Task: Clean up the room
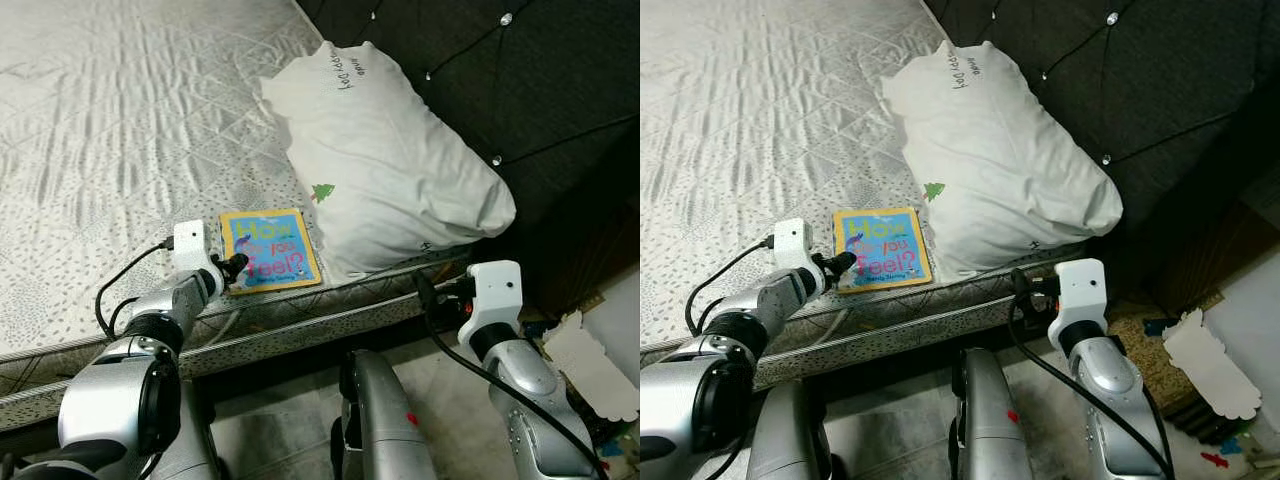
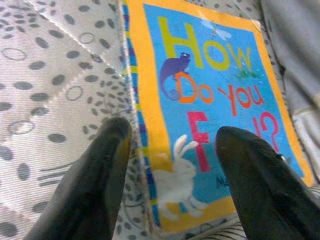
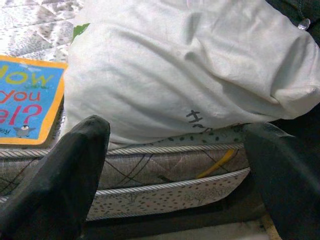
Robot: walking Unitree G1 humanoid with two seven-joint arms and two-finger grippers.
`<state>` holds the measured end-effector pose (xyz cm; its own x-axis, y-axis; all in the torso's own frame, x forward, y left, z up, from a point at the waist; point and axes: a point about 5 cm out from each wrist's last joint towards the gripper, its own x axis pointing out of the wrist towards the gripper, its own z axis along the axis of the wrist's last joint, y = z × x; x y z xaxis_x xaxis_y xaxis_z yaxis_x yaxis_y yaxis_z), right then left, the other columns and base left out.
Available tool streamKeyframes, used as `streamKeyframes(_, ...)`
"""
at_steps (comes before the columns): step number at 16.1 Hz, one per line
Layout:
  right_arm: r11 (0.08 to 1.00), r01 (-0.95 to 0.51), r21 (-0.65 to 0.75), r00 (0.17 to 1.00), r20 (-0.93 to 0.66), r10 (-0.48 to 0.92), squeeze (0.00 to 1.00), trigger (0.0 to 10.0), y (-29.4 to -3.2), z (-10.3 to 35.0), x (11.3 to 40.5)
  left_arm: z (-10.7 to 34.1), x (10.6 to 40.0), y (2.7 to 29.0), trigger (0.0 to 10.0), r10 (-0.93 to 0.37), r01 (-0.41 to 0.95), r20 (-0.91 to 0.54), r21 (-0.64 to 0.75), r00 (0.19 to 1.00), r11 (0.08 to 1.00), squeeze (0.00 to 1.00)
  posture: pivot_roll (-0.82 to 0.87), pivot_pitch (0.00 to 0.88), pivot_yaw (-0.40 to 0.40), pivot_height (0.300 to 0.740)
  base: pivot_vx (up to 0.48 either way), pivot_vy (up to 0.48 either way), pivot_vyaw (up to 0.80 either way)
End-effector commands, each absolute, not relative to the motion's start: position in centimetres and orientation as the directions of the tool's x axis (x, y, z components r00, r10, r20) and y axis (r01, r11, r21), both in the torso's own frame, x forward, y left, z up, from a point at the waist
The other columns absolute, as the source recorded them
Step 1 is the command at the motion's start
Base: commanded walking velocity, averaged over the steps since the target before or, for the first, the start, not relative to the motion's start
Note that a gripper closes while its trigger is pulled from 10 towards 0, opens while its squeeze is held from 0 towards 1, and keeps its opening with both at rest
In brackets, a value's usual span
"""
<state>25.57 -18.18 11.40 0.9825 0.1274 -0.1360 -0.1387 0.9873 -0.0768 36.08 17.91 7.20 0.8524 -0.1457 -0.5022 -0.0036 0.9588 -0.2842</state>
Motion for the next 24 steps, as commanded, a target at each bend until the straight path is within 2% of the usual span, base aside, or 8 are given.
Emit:
streamKeyframes(1,0.988,-0.130,-0.084,0.983,-0.143,0.117,0.00,10.0,-18.4,11.2,25.6,7.2,36.1,17.9,10.0,-0.145,0.004,-0.511,-0.266,0.847,0.964,1.00,-0.16,0.084,-0.097,0.536,0.000,0.000,0.00)
streamKeyframes(7,0.990,-0.137,-0.032,0.986,-0.099,0.133,0.00,10.0,-16.8,11.0,27.2,8.2,36.4,18.1,10.0,-0.005,-0.083,-0.331,-0.251,0.944,0.964,1.00,-0.10,0.040,-0.057,0.536,0.000,0.000,0.00)
streamKeyframes(13,0.979,-0.199,0.034,0.978,-0.057,0.201,0.00,10.0,-14.0,10.9,29.5,9.2,32.2,18.6,10.0,0.088,-0.098,-0.152,-0.057,0.984,0.994,1.00,-0.02,0.000,-0.009,0.536,0.000,0.000,0.00)
streamKeyframes(15,0.979,-0.201,0.043,0.978,-0.046,0.203,0.00,10.0,-13.0,11.0,31.5,10.8,31.8,18.4,10.0,0.110,-0.106,-0.033,0.094,0.993,0.990,1.00,0.01,0.000,0.003,0.536,0.000,0.000,0.00)
streamKeyframes(17,0.983,-0.180,0.046,0.983,-0.017,0.181,0.00,10.0,-12.7,11.5,32.4,11.3,32.1,18.2,10.0,0.155,-0.148,-0.023,0.186,0.988,0.971,0.00,0.03,0.000,0.011,0.536,0.000,0.000,0.00)
streamKeyframes(19,0.982,-0.161,0.098,0.987,0.017,0.160,0.00,10.0,-12.7,12.0,33.1,12.4,32.2,17.8,10.0,0.144,-0.140,0.001,0.221,0.990,0.965,0.00,0.03,0.000,0.017,0.536,0.000,0.000,0.00)
streamKeyframes(20,0.978,-0.172,0.121,0.985,0.036,0.168,0.00,10.0,-12.5,12.2,33.3,12.9,32.0,17.3,10.0,0.019,-0.026,0.049,0.133,0.999,0.991,0.00,0.03,0.000,0.027,0.536,0.000,0.000,0.00)
streamKeyframes(24,0.959,-0.206,0.195,0.976,0.115,0.186,0.00,10.0,-11.7,13.1,33.2,13.2,31.4,17.4,10.0,0.091,-0.099,0.064,0.133,0.994,0.986,0.00,0.04,0.000,0.042,0.571,0.000,0.000,0.00)
